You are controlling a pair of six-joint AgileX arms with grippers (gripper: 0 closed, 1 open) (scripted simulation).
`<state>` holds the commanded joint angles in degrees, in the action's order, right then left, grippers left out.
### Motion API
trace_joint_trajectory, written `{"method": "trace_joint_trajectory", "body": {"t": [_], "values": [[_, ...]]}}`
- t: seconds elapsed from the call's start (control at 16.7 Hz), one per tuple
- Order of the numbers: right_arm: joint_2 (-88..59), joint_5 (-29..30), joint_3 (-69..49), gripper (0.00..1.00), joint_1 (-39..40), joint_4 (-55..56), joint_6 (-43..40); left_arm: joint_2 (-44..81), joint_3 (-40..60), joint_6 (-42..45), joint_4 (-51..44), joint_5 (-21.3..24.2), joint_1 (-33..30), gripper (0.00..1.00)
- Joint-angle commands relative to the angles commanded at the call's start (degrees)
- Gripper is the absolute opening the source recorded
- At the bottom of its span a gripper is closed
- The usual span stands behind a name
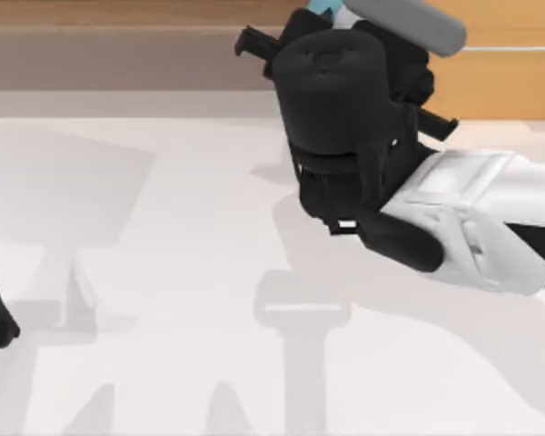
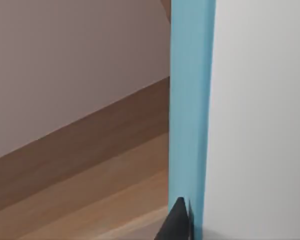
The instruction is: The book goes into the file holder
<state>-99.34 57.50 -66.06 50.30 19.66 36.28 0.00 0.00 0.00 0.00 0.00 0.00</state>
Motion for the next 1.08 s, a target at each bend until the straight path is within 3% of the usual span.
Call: {"method": "trace_joint_trajectory", "body": {"t": [0.24, 0.48, 0.72, 1.08], "values": [[10.20, -4.20, 13.65, 0.00, -11.19, 0.85, 12.09, 0.00, 0.00, 0.00, 0.00, 0.00, 0.00, 1.00], [16.10, -13.20, 23.30, 0.00, -27.16, 2.59, 22.87, 0.00, 0.00, 0.00, 0.00, 0.00, 0.00, 1.00], [16.77, -26.78, 28.08, 0.00, -44.68, 5.49, 31.69, 0.00, 0.00, 0.00, 0.00, 0.00, 0.00, 1.00], [8.81, -53.04, 25.54, 0.00, -65.54, 11.81, 40.85, 0.00, 0.00, 0.00, 0.00, 0.00, 0.00, 1.00]]}}
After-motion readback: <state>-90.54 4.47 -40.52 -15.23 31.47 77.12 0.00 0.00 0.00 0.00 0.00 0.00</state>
